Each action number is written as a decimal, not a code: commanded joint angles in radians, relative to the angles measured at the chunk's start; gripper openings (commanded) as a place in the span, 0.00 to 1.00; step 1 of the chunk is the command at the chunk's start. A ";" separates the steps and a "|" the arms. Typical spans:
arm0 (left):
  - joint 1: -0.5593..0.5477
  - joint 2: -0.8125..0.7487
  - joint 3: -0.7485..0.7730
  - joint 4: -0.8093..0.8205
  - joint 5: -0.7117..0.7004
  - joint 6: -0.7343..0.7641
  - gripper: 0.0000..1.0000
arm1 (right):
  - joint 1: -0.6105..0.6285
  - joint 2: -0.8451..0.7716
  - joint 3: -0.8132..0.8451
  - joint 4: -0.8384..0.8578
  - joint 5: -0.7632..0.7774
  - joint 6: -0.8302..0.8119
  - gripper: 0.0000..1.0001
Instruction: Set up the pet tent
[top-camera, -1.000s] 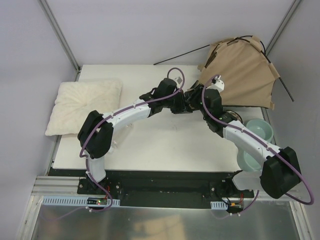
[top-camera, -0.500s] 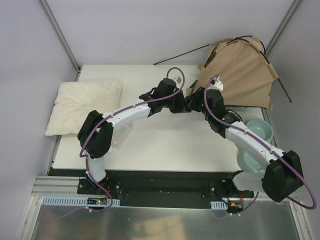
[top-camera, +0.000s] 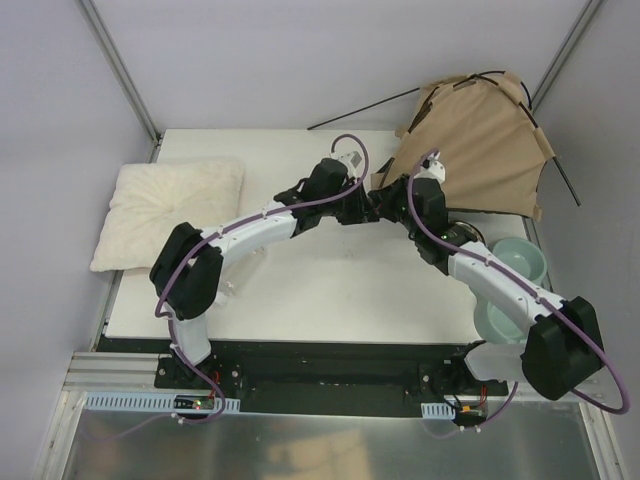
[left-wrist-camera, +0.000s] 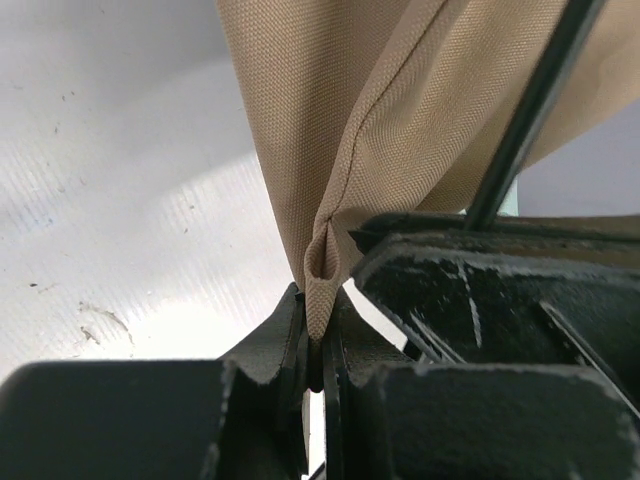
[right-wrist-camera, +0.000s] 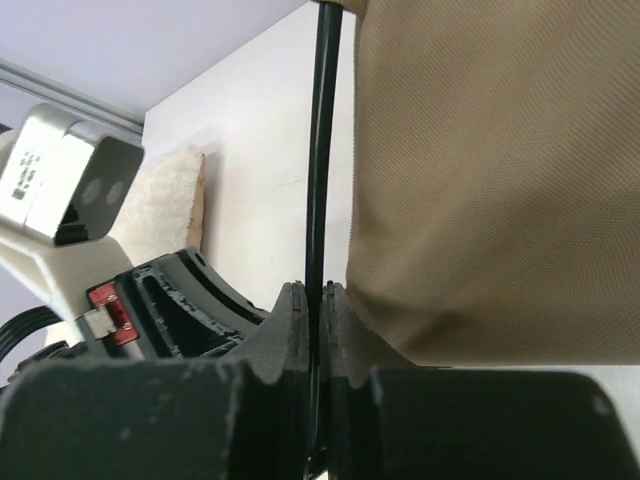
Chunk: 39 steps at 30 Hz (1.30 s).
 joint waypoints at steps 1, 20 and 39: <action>0.007 -0.103 -0.088 0.026 0.022 0.129 0.00 | -0.040 -0.055 -0.039 0.189 0.129 0.071 0.00; -0.011 -0.155 -0.271 0.213 0.044 0.410 0.00 | -0.098 -0.067 0.010 0.258 0.298 0.246 0.00; -0.037 -0.177 -0.358 0.287 0.004 0.541 0.00 | -0.110 0.045 0.137 0.227 0.484 0.338 0.00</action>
